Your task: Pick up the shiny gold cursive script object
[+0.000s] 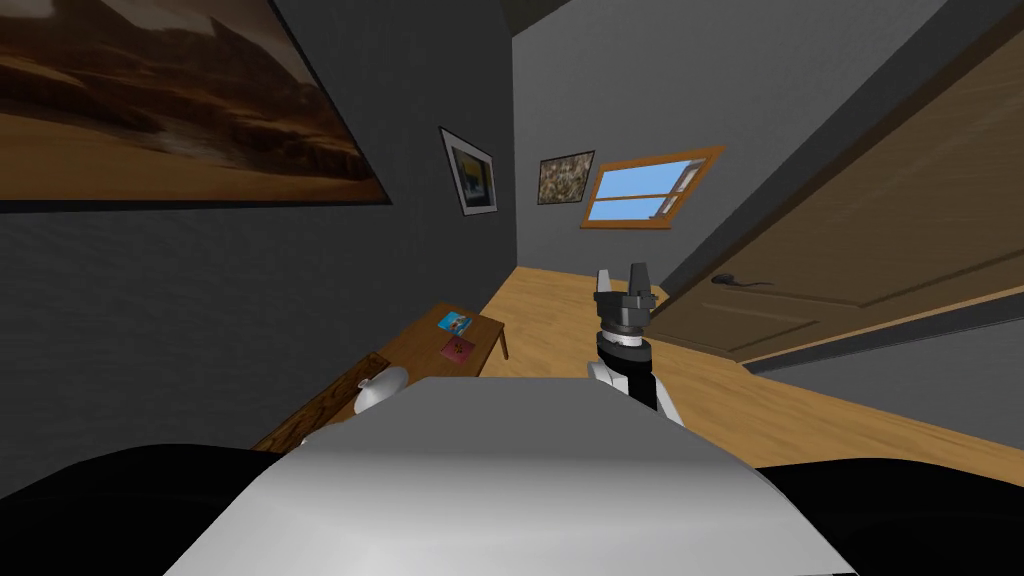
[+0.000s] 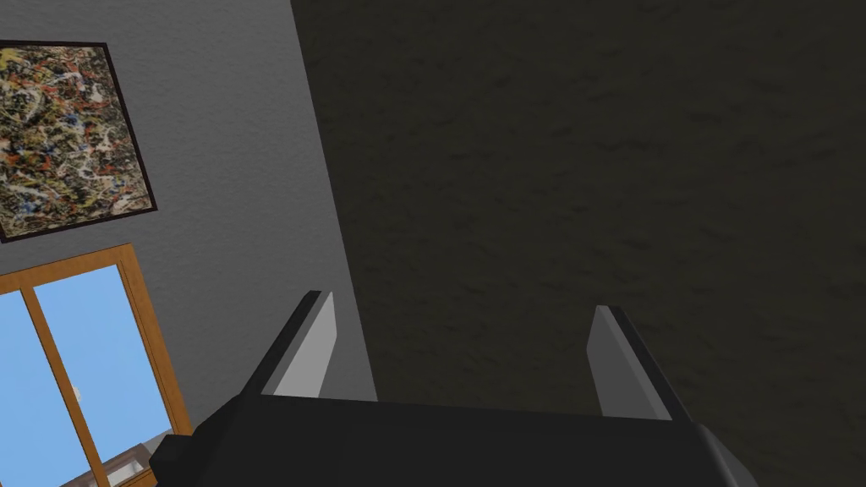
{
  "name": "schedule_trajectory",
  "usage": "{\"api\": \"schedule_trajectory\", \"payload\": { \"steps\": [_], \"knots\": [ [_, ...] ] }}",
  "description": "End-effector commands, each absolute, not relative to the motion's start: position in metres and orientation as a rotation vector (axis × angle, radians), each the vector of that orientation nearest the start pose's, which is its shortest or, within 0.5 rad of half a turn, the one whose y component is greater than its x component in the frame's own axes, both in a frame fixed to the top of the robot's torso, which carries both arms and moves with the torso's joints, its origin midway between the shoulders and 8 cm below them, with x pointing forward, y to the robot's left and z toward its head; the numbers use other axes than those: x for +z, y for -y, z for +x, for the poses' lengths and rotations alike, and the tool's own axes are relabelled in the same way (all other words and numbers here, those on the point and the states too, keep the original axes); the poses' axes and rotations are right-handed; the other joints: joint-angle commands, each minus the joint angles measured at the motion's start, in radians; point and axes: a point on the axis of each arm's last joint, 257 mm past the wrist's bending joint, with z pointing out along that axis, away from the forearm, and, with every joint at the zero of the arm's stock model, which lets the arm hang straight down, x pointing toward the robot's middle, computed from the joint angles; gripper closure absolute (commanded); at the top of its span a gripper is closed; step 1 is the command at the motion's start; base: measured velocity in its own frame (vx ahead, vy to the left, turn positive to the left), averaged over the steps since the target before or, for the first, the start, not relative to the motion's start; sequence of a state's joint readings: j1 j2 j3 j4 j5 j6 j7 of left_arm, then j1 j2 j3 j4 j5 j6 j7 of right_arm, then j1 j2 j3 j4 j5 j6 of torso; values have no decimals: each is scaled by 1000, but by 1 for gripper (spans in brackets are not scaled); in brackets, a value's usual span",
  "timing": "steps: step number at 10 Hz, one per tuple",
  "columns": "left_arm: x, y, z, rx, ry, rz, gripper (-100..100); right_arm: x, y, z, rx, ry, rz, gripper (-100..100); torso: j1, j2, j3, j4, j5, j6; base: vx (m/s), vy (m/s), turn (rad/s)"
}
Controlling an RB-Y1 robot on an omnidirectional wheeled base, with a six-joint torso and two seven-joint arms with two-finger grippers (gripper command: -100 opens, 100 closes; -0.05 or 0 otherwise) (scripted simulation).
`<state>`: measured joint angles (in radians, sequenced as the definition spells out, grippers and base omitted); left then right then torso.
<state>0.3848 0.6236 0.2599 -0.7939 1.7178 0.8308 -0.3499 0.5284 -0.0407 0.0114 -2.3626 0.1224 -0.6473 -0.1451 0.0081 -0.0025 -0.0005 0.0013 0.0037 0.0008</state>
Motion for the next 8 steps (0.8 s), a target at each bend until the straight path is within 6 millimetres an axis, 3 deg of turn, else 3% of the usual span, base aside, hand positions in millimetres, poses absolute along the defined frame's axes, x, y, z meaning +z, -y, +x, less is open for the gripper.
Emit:
{"api": "schedule_trajectory", "payload": {
  "steps": [1, 3, 8],
  "knots": [
    [-535, -520, 132, -816, -654, -3000, 100, 73, 245, 301, 1418, -560, 434, 0, 0, 0, 0, 0, 0, 0, -93, -11, -200],
    [-532, -530, 138, -813, -611, -3003, 100, 73, 245, 301, 1418, -560, 433, 0, 0, 9, 5, 3, 0, 3, -185, -35, -237],
    [-519, -564, 154, -807, -477, -3004, 100, 73, 245, 301, 1418, -560, 433, 0, 1, 6, 4, 2, 0, 0, -116, -34, -131]
  ]
}}
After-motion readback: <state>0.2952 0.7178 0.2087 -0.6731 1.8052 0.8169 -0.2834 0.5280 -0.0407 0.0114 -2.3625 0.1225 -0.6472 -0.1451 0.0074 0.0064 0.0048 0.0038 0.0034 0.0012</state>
